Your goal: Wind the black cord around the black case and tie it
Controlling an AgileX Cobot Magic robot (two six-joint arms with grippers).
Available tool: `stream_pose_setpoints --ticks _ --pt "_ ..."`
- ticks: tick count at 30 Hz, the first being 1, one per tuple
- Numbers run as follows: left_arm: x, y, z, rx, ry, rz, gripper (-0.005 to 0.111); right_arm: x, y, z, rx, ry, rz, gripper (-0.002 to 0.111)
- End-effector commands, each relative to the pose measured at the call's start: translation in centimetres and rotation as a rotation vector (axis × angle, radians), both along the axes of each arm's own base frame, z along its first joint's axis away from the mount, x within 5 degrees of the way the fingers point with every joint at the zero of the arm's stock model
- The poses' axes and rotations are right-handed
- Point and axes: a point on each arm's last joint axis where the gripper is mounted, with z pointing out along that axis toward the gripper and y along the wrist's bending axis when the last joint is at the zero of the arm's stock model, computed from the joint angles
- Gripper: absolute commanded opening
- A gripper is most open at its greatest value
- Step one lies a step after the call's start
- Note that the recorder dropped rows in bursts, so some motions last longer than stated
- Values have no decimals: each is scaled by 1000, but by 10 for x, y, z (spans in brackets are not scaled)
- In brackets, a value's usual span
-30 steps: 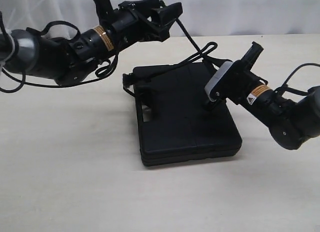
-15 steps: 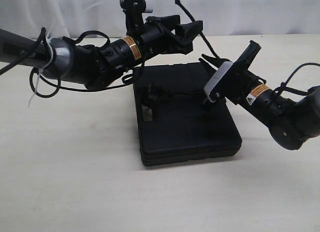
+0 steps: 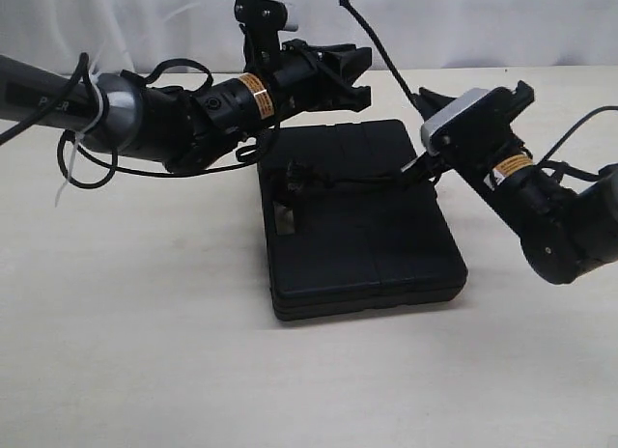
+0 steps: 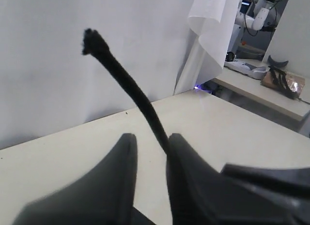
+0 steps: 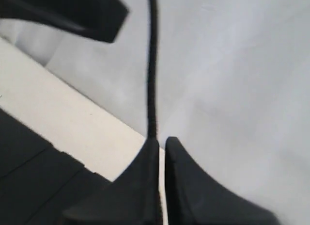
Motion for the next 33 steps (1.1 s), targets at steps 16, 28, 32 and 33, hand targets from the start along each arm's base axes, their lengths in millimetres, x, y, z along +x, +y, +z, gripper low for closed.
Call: stream_pose_setpoints --ticks 16,28,32,33 --pt "8 24 -21 334 10 -58 18 44 4 33 123 489 -89 45" --pt "-3 21 -31 478 -16 -236 18 63 6 25 154 586 -131 45" --pt "-5 21 -32 500 -30 -260 18 72 7 10 133 636 -153 41" --pt "-4 21 -32 505 -28 -256 18 74 7 8 129 649 -162 38"
